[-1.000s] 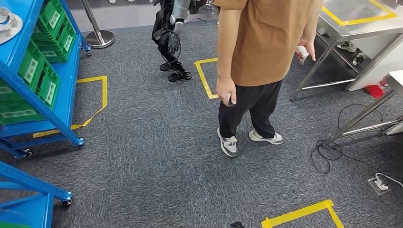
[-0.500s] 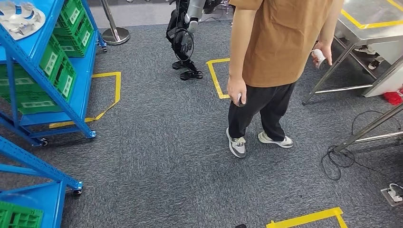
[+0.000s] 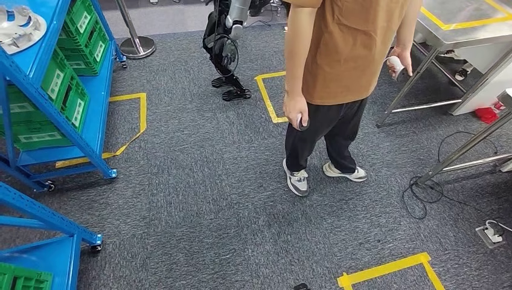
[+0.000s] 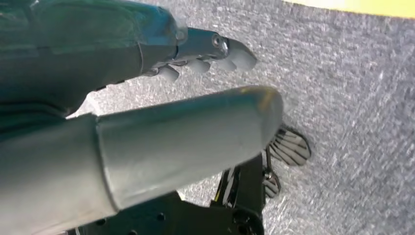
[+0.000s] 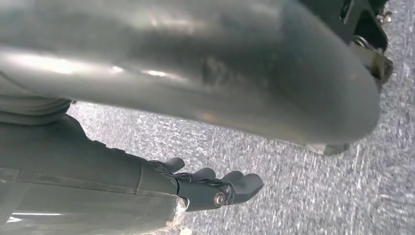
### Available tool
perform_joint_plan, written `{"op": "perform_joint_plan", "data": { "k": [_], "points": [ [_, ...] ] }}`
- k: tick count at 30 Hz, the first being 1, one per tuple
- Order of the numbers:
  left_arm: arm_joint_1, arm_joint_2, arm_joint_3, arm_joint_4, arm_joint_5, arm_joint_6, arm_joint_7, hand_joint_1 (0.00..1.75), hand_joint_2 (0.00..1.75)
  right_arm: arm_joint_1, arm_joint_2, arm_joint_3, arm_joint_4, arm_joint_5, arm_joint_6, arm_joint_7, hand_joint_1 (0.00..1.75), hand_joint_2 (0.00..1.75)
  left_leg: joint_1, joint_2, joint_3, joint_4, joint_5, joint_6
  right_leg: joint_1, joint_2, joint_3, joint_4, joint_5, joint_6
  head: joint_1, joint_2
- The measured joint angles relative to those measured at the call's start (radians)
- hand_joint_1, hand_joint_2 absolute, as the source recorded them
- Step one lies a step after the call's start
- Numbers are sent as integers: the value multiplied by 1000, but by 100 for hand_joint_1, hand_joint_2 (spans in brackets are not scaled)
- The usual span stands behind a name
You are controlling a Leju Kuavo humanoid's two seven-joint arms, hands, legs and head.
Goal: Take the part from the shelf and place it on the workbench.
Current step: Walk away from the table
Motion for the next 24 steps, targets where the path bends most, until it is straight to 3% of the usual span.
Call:
{"op": "perform_joint_plan", "data": {
  "k": [2, 4, 6, 8, 10, 11, 14, 16, 18, 20, 21, 22, 24],
  "points": [
    [-1, 1, 0, 1, 0, 1, 0, 0, 0, 0, 0, 2, 0, 0, 0, 0, 0, 0, 2, 0, -2, -2, 4, 9, -5, 1, -25, 62, -45, 11, 7, 0],
    [0, 2, 0, 1, 0, 2, -1, 0, 0, 0, 1, 3, 0, 0, 0, -1, 0, 0, 0, 0, -6, -1, 5, 14, -11, 2, -77, 188, -112, 19, 19, 0],
    [0, 3, 0, 1, 0, 2, -1, 0, 0, 2, 1, 3, 0, 0, 0, -2, 0, 0, -3, -1, -9, -1, 6, 16, -13, 2, -113, 271, -136, 18, 27, 0],
    [0, 3, 0, 2, 0, 2, -1, 0, 0, 3, 1, 3, 0, 1, 0, -3, 0, 0, -5, -4, -9, -1, 6, 16, -12, 3, -92, 223, -88, 10, 30, 0],
    [-1, 4, 0, 2, 0, 2, -1, 0, 0, 2, 1, 3, 0, 3, 3, -3, 0, 0, -6, -7, -8, -1, 7, 15, -9, 5, -36, 94, -17, 1, 30, 0],
    [-2, 4, 0, 2, 0, 2, -1, 0, 0, 1, 1, 4, 0, 4, 4, -3, 0, 0, -5, -8, -9, -1, 8, 12, -6, 6, -15, 44, 2, -3, 30, 0],
    [-1, 4, 0, 2, -1, 2, -2, 0, 0, 0, 0, 4, 0, 7, 7, -3, 0, 0, -2, -11, -17, -3, 17, -3, 2, 7, 1, -3, 5, -13, 28, 0],
    [-1, 4, 0, 2, -2, 2, -2, 0, 0, -1, 0, 4, 0, 7, 8, -3, 0, 0, 0, -11, -24, 9, 5, -11, 0, 1, 8, -24, 15, -19, 23, 0],
    [-1, 4, -1, 3, -2, 2, -2, 0, 0, -1, 0, 4, 0, 7, 9, -3, 0, 0, -1, -10, -56, 84, -46, -15, -2, -5, 12, -40, 26, -24, 11, 0],
    [0, 5, -1, 3, -2, 2, -2, 0, 0, 0, -1, 4, 0, 7, 9, -3, 0, 0, -3, -10, -108, 202, -102, -18, 0, -10, 10, -40, 27, -28, 0, 0],
    [1, 6, -1, 3, -2, 2, -2, 0, 0, 1, -1, 4, 0, 7, 9, -3, 0, 0, -3, -10, -123, 237, -110, -20, 1, -12, 9, -39, 27, -28, -4, 0],
    [1, 6, -1, 4, -2, 2, -2, 0, 0, 1, -1, 4, 0, 7, 10, -3, 0, 0, -4, -8, -121, 237, -98, -21, 1, -14, 9, -37, 27, -27, -6, 0],
    [1, 7, -1, 5, -2, 2, -2, 0, 0, 1, 0, 4, 0, 7, 10, -3, 0, 0, -4, 4, -68, 136, -34, -21, 0, -18, 9, -30, 23, -24, -11, 0]
  ]
}}
